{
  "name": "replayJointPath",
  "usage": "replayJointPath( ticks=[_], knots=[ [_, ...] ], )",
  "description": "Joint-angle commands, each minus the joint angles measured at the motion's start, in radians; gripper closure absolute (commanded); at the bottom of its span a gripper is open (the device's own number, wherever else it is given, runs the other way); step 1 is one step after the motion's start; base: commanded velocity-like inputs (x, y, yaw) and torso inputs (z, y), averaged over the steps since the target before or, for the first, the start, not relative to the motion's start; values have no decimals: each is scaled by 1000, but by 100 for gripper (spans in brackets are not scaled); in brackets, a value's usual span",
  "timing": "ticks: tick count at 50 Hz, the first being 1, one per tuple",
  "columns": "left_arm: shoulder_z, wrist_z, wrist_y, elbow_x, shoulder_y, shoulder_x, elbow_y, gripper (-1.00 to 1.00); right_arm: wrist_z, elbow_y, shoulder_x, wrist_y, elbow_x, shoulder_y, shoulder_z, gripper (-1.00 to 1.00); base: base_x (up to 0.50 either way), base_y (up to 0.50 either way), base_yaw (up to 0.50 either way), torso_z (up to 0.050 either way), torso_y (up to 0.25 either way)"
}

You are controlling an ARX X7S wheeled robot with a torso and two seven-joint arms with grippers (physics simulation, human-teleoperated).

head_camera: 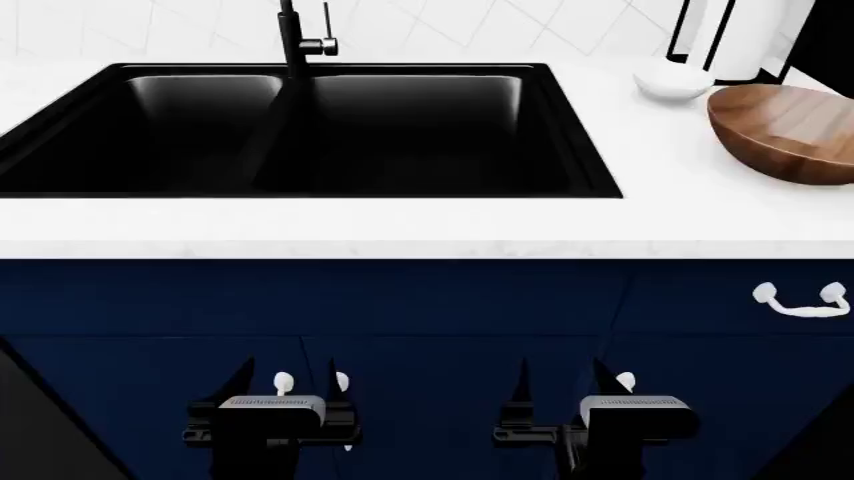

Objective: Stack the bowls in the sink.

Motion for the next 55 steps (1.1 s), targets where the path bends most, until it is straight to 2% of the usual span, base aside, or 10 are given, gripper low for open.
replayJointPath(
  ticks=[1,15,55],
  knots=[
    [20,-19,0,-12,2,-16,2,-100,21,8,18,-11,2,-2,-25,-100,0,0,0,0,0],
    [69,-65,0,-29,8,-55,3,-100,56,18,56,-27,27,-3,-74,-100,0,-16,0,0,0],
    [129,-116,-12,-80,-4,-103,-3,-100,103,24,102,-20,92,6,-128,-100,0,-499,0,0,0]
  ],
)
